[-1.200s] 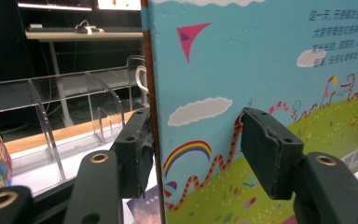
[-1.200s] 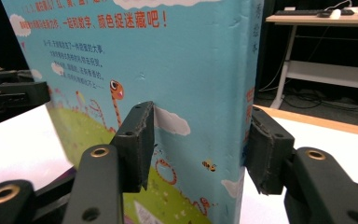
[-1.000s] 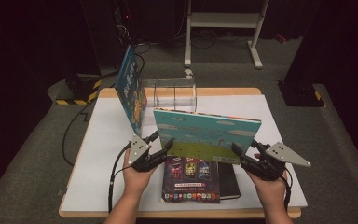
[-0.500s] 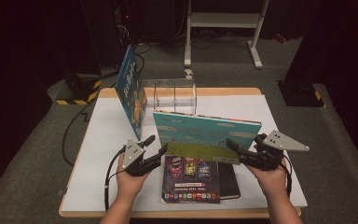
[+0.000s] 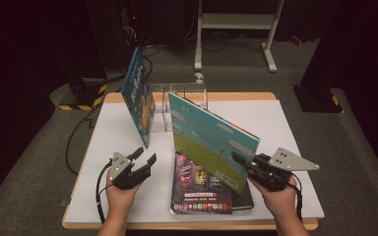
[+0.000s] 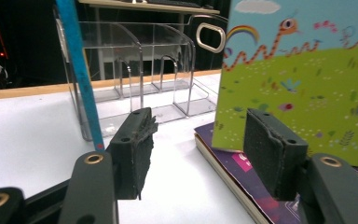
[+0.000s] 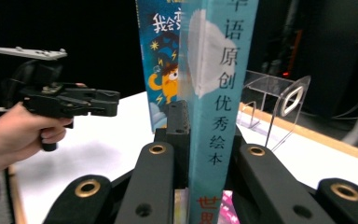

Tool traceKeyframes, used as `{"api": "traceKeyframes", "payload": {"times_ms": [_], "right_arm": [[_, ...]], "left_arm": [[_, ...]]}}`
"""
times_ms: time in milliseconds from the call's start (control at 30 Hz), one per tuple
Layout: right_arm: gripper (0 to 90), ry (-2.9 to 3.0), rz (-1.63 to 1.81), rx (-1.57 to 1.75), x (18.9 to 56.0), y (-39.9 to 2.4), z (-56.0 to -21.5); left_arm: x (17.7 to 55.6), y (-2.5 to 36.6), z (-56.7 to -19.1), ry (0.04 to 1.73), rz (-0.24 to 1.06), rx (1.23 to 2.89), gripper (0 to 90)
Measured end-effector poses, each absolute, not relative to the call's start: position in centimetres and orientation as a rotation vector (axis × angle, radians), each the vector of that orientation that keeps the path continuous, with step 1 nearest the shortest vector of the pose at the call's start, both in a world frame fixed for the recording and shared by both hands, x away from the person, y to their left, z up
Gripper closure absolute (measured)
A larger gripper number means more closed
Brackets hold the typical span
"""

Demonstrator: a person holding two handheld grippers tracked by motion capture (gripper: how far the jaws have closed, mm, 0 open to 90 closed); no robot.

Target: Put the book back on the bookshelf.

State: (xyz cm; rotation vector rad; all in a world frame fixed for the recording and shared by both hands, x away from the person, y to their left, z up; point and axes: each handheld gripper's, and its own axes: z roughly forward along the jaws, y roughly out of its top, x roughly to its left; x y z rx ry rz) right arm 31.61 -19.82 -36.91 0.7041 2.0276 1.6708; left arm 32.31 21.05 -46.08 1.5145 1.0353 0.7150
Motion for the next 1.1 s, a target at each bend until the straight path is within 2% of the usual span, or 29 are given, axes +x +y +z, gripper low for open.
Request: {"api": "traceKeyframes", "payload": {"times_ms": [133, 533, 833, 1100], "right_arm": [[80.6, 2.003, 1.638, 0.709, 31.9, -17.4, -36.8], [80.6, 1.993, 1.661, 0.762, 34.1, -14.7, -36.7], [80.4, 2.032, 1.604, 0.746, 34.9, -11.1, -36.3], [79.6, 2.002, 1.604, 0.779, 34.5, -10.8, -36.5]], "left_arm": [[32.3, 21.4, -46.1, 1.046, 0.707, 1.500, 43.0], [32.2, 21.7, -45.8, 1.044, 0.687, 1.481, 43.9], [32.1, 21.0, -45.4, 1.021, 0.668, 1.486, 44.2], [32.3, 19.8, -44.7, 0.994, 0.655, 1.490, 45.2]]}}
